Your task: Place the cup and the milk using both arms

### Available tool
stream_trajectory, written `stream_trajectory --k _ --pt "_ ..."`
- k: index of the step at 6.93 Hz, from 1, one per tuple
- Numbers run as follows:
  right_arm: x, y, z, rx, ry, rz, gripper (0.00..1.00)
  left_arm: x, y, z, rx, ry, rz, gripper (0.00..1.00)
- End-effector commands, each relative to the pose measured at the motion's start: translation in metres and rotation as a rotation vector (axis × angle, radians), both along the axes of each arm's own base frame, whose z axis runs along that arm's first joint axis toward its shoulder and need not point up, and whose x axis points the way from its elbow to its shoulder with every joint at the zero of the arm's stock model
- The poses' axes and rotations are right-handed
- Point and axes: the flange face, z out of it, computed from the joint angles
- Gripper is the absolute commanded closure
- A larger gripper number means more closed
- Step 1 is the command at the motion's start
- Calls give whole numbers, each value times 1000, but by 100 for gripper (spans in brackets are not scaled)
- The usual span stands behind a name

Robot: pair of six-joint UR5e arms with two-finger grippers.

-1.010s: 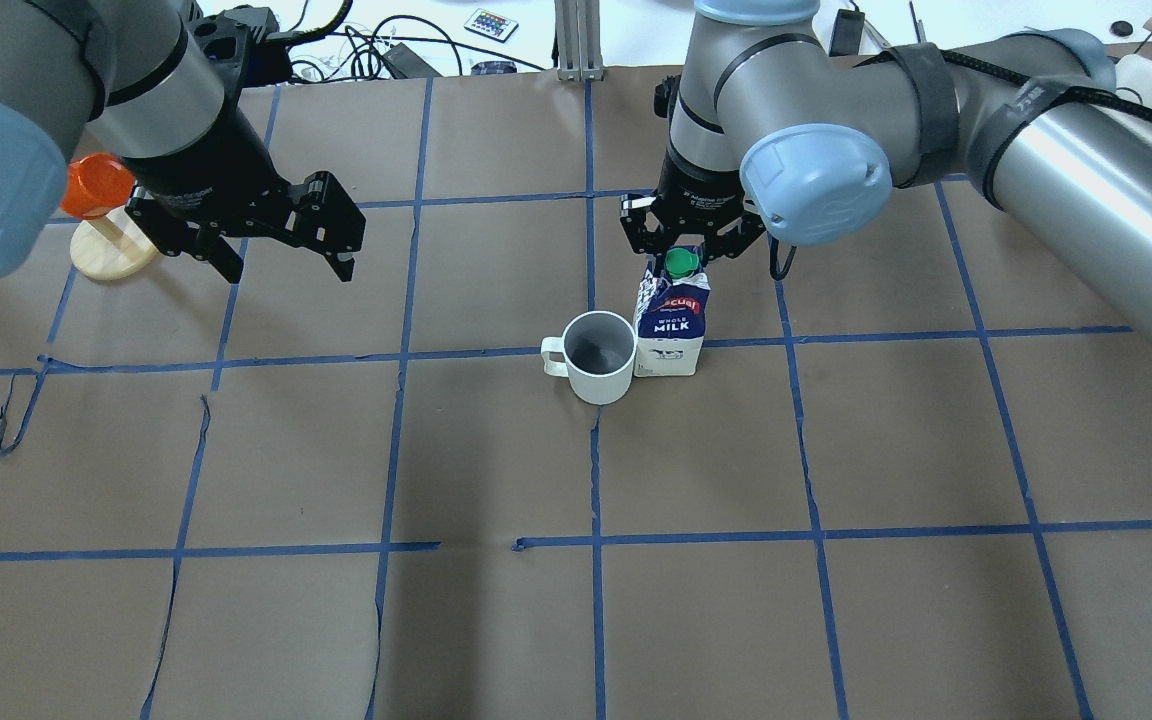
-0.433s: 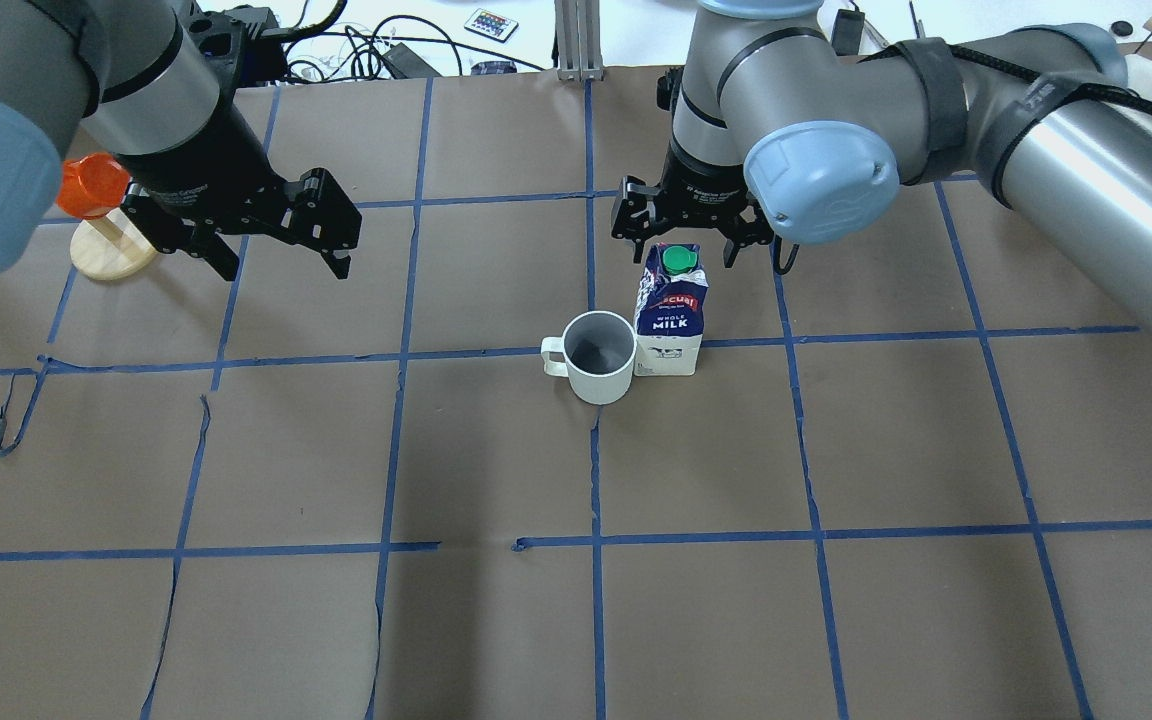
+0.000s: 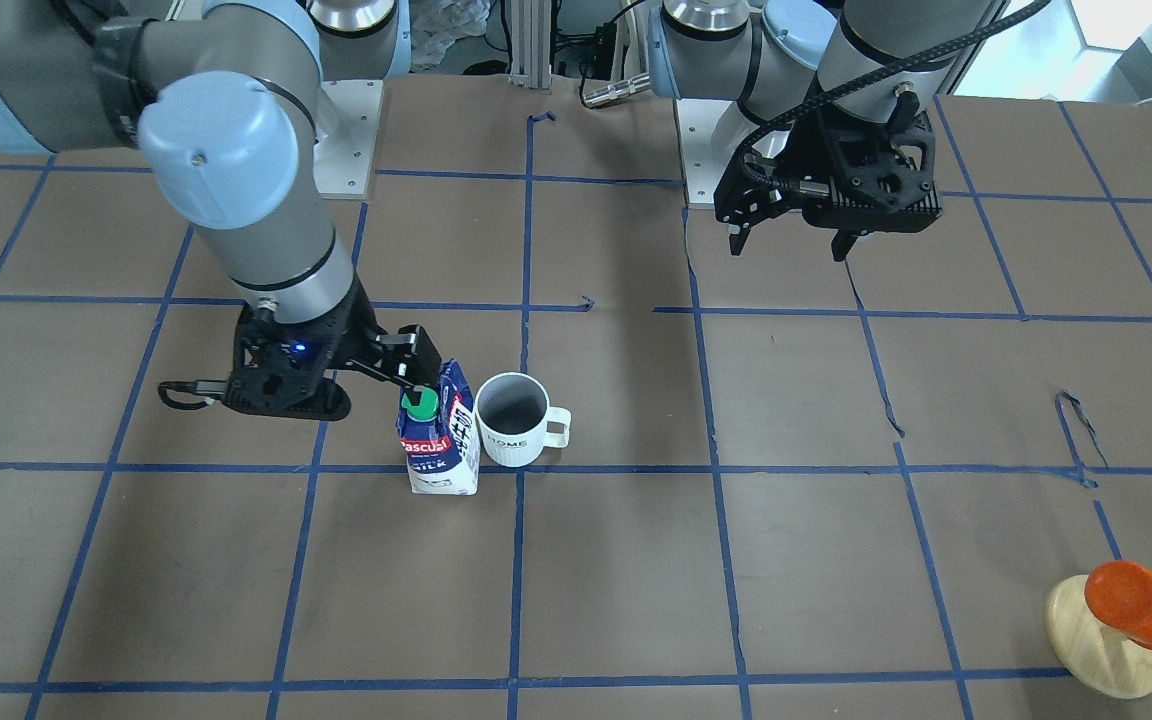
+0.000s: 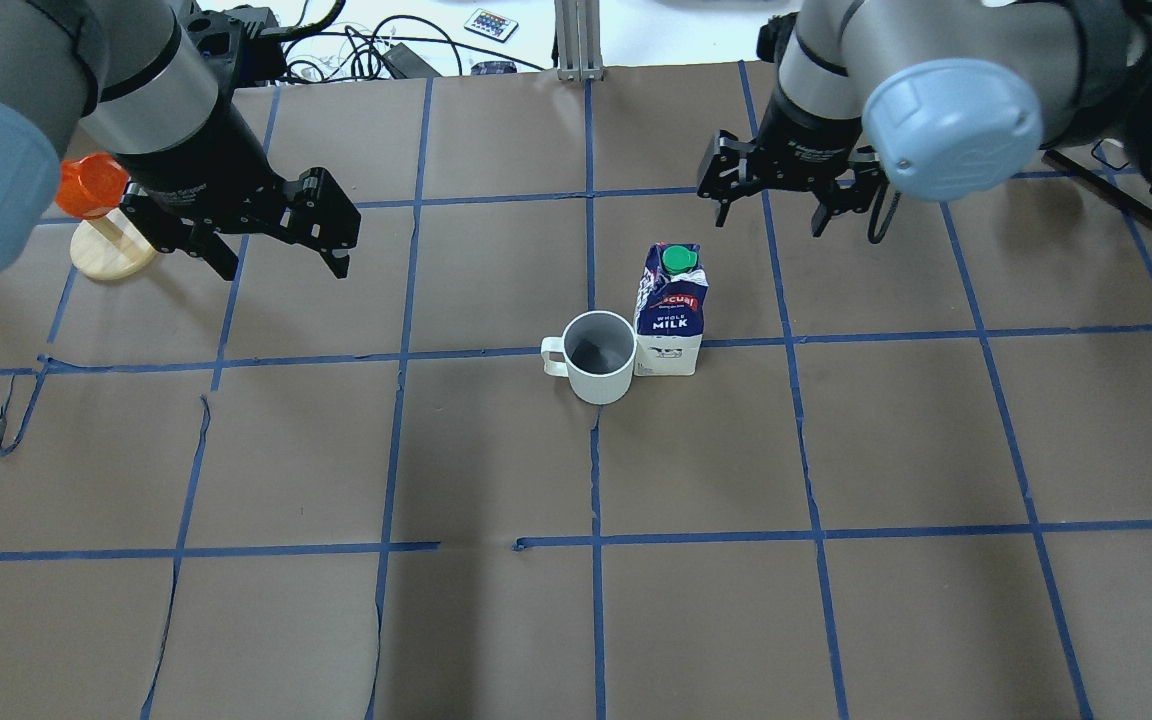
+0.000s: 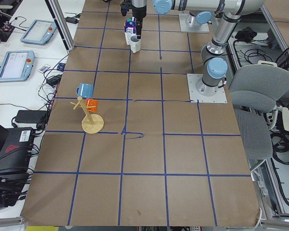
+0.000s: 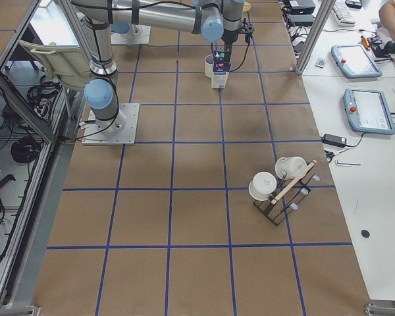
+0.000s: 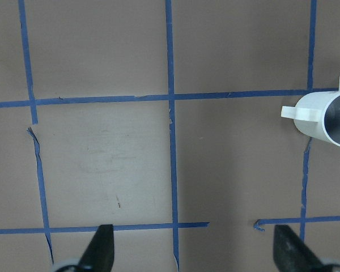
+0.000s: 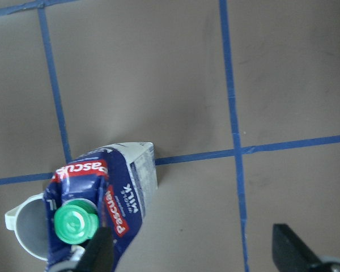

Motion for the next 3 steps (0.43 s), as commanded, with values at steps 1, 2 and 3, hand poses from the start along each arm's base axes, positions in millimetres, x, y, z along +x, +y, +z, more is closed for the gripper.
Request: stream_trajectory --k 1,2,3 --pt "-32 23 33 31 54 -12 0 0 0 1 -1 0 -1 0" --pt "-33 28 40 32 77 -14 0 -1 0 1 -1 1 -3 0" --pt "-37 34 43 36 136 -9 0 0 -1 1 -2 1 -1 0"
